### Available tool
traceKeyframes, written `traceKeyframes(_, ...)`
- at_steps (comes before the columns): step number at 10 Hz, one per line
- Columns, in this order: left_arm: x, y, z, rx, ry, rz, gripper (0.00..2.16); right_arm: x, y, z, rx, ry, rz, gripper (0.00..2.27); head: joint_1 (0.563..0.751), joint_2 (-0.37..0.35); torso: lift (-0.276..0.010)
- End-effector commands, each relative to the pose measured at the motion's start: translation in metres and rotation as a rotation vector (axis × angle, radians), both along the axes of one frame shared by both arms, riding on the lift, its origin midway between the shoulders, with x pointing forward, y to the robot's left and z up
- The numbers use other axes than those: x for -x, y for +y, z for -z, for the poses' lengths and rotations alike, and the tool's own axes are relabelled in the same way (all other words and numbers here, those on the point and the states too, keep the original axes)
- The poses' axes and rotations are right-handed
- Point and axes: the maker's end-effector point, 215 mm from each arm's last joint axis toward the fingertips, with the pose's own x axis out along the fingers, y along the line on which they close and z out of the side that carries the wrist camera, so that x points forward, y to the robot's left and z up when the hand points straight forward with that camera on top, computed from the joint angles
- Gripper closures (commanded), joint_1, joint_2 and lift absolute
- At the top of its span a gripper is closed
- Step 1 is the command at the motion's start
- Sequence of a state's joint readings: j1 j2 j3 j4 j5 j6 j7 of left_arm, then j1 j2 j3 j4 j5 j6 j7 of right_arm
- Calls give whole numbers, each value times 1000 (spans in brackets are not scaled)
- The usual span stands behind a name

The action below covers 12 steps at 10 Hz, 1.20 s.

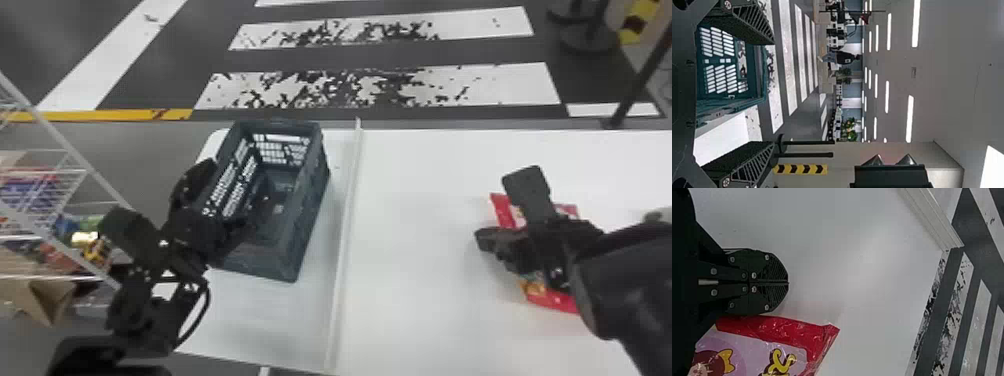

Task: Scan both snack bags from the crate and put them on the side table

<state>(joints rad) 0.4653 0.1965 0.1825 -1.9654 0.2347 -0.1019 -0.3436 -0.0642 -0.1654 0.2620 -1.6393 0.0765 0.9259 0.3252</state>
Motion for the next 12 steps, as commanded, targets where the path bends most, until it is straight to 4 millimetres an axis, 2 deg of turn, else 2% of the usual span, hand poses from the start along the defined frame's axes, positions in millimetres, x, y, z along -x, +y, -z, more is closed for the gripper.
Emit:
traceKeyframes(1, 0, -1, 0, 1, 0, 1, 90, 0, -12, 2, 5, 3, 17, 2256, 695, 162, -87)
traceKeyframes(2, 0, -1, 0, -2, 0, 2, 90, 0, -12, 1, -2, 1, 18, 2256, 695, 153, -87)
traceKeyframes(3, 0, -1, -1, -2, -3, 3, 90, -2, -10, -9, -24, -17, 22, 2256, 695, 146, -87)
traceKeyframes(4, 0, -2, -1, -2, -2, 4, 90, -2, 2, -31, -65, -54, 13, 2256, 695, 145, -87)
traceKeyframes(5, 1, -2, -1, -2, -2, 5, 90, -3, 5, -63, -108, -99, 21, 2256, 695, 151, -87)
traceKeyframes(6, 1, -3, -2, -2, -2, 5, 90, -1, -2, -83, -111, -107, 42, 2253, 695, 155, -87)
traceKeyframes(8, 1, -2, -1, -4, -1, 7, 90, 28, -43, -75, -97, -57, 122, 2256, 695, 143, -87)
traceKeyframes(9, -1, -1, -2, -5, -3, 6, 90, 41, -55, -65, -94, -48, 139, 2253, 695, 121, -87)
traceKeyframes(12, -4, -12, 0, 2, -2, 22, 90, 48, -71, -47, -74, -59, 147, 2256, 695, 80, -87)
